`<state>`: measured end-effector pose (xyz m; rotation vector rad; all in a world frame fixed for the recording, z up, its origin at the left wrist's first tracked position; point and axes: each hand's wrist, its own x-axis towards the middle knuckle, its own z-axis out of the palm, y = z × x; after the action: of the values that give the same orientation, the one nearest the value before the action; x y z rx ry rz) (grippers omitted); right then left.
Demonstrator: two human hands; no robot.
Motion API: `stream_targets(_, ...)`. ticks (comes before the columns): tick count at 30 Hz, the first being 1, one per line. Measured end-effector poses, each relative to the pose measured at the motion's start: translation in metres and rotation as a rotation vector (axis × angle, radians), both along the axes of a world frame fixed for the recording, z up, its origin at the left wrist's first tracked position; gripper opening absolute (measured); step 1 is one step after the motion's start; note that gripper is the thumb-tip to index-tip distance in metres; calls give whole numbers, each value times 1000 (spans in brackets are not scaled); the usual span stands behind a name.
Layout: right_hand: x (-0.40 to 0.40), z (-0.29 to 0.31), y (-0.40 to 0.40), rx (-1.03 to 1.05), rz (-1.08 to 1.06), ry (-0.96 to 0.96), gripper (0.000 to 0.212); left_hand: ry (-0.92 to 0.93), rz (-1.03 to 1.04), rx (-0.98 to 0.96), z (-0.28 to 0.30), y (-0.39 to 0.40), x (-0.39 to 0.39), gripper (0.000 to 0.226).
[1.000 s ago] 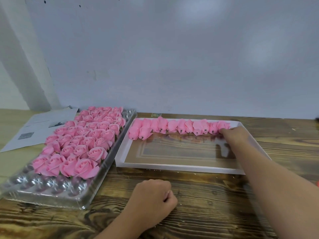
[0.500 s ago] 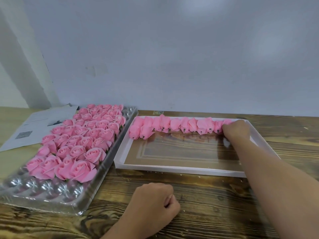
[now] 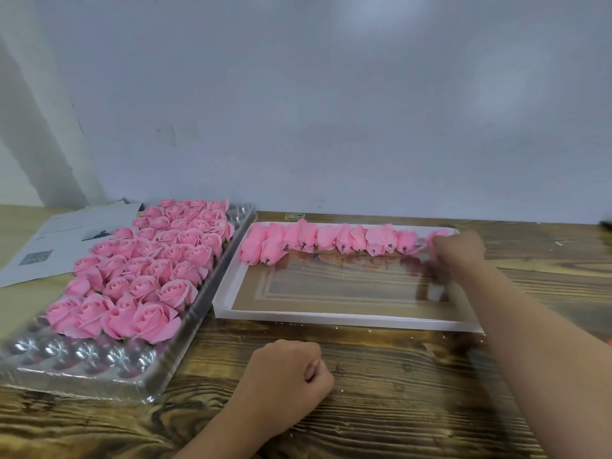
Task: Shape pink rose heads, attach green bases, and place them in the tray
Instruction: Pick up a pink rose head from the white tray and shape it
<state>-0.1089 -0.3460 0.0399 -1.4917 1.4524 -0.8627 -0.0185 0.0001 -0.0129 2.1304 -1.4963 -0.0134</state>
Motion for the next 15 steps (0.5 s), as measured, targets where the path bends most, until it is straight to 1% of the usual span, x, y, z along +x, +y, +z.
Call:
stream_targets(1,-4,2,5,45,13,-82,18,3,-5,4,1,0,0,36)
stream_targets(3,-12,6,16,116,47,-200,19,2,3,8,3,1,-1,36)
stream_targets(4,-17,7,26,141,64,-260,15,6,6,11,4,1,-1,36)
stream_targets(6,-27,7,48,199,113,-395,3,21,9,18,6,1,-2,37)
stream_targets(7,-31,5,58,215,145,-438,2,20,10,24,7,1,-3,37)
stream_targets(10,-41,-3,77,243,210,-523,11,18,10,29,8,1,-4,36)
stream_targets(15,-53,3,90,336,270,-709,12,64,17,51,9,2,-3,36)
